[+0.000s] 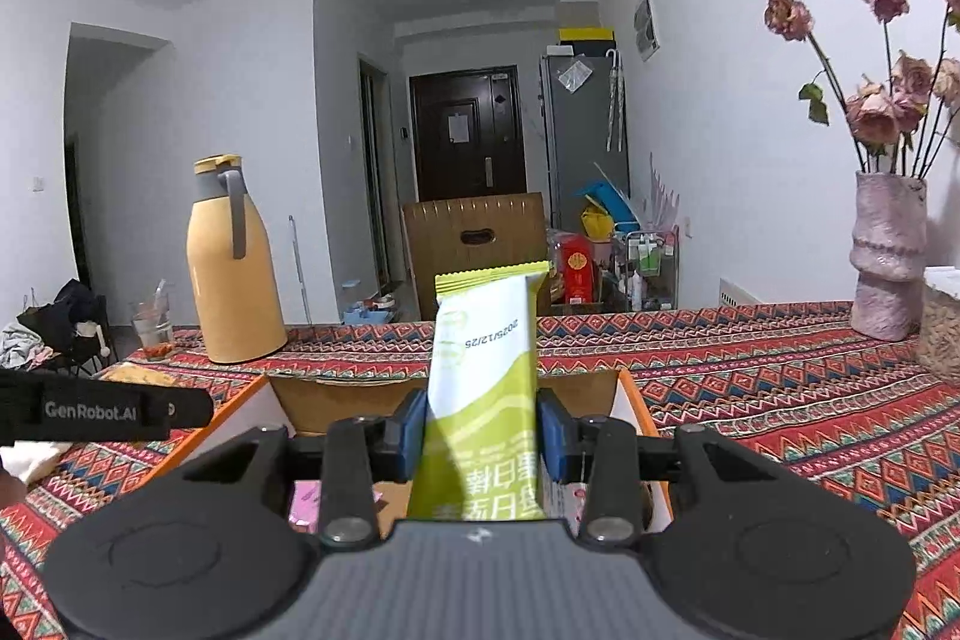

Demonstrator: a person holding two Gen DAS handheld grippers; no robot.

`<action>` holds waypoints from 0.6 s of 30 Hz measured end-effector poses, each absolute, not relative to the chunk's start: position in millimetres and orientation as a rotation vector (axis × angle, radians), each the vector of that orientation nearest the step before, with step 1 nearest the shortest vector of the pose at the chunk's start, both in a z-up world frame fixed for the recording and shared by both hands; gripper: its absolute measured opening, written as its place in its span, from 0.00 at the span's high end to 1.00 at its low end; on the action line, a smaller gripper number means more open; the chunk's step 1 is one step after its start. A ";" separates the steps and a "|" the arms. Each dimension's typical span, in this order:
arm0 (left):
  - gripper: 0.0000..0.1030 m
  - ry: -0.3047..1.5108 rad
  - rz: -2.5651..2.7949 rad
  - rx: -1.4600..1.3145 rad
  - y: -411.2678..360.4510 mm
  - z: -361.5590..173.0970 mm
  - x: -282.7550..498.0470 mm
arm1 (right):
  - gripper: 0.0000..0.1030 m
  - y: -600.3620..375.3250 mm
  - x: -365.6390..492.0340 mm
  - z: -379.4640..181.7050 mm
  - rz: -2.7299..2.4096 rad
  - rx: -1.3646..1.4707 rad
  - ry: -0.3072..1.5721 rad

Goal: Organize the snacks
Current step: 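Carry both packets over the box and open both grippers to release them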

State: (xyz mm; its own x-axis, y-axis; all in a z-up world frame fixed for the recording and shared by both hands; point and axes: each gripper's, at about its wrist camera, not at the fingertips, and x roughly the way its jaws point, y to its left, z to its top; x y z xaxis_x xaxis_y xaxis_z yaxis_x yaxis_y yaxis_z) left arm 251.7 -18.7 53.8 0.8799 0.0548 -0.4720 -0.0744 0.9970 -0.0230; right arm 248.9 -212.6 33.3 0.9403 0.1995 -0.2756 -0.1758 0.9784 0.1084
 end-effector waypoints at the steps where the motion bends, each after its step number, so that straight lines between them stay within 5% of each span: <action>1: 0.39 0.489 0.071 -0.041 -18.8 52.9 255.9 | 0.64 -212.4 252.7 31.7 0.191 0.085 0.291; 18: 0.39 0.521 0.065 -0.057 -12.4 14.6 291.6 | 0.63 -203.5 285.0 -4.6 0.195 0.088 0.400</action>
State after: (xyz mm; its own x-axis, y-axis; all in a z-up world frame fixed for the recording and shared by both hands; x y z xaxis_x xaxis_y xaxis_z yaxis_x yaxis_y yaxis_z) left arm 291.6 -12.4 14.6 0.8652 0.0477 -0.4991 -0.0766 0.9964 -0.0377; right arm 285.0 -203.5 -4.6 0.9026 0.2054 -0.3783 -0.1709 0.9776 0.1230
